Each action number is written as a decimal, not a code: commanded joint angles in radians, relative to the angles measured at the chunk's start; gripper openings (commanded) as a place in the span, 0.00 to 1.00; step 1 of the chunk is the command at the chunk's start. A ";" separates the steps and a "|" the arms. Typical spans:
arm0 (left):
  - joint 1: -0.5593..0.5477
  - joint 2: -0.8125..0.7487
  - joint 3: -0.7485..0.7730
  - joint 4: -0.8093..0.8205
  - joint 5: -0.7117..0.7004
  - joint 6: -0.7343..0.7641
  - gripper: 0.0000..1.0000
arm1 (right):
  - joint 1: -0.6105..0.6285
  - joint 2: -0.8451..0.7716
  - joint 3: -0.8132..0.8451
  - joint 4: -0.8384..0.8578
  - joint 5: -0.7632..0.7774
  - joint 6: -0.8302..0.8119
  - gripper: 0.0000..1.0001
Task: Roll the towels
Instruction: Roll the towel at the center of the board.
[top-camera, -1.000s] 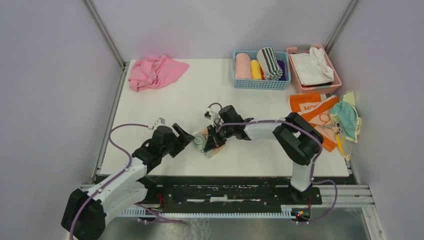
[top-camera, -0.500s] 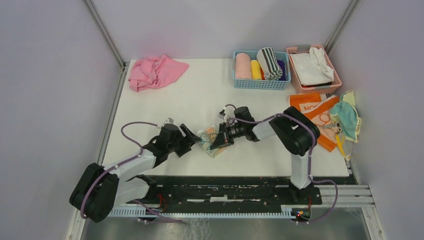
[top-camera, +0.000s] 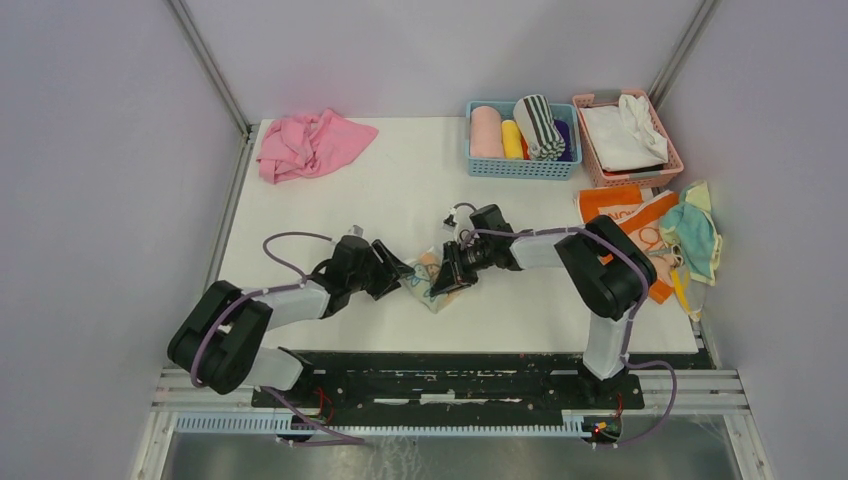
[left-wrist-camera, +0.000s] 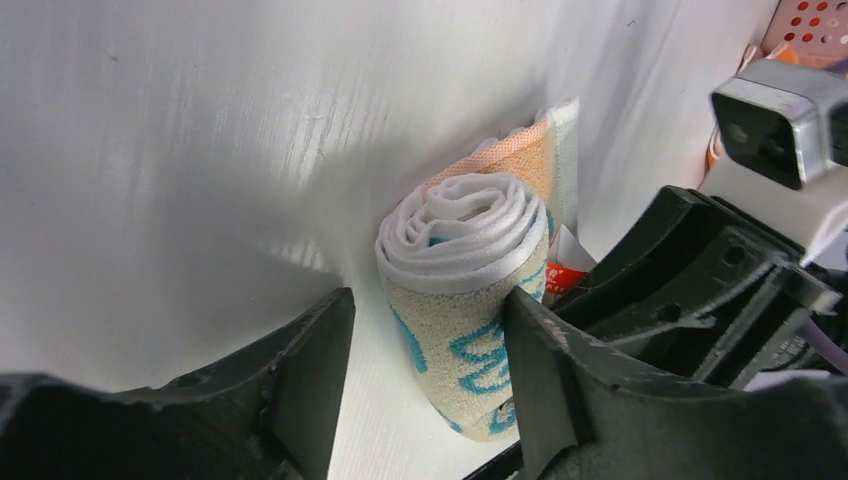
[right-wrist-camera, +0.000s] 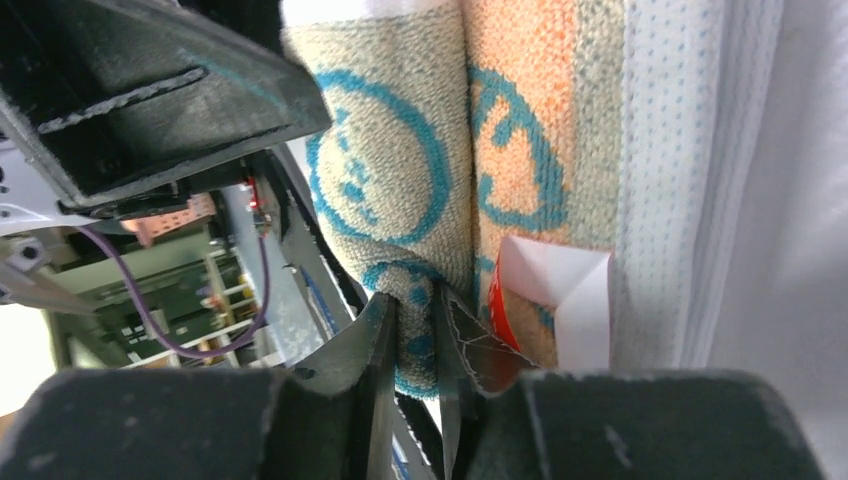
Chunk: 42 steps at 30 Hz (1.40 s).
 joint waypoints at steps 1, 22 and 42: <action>-0.002 0.064 0.001 -0.016 -0.032 -0.008 0.61 | 0.017 -0.076 0.008 -0.271 0.287 -0.182 0.28; -0.058 0.110 0.095 -0.216 -0.139 -0.019 0.56 | 0.556 -0.429 0.121 -0.405 1.177 -0.629 0.66; -0.062 0.111 0.106 -0.247 -0.151 0.010 0.57 | 0.622 -0.140 0.080 -0.301 1.391 -0.740 0.59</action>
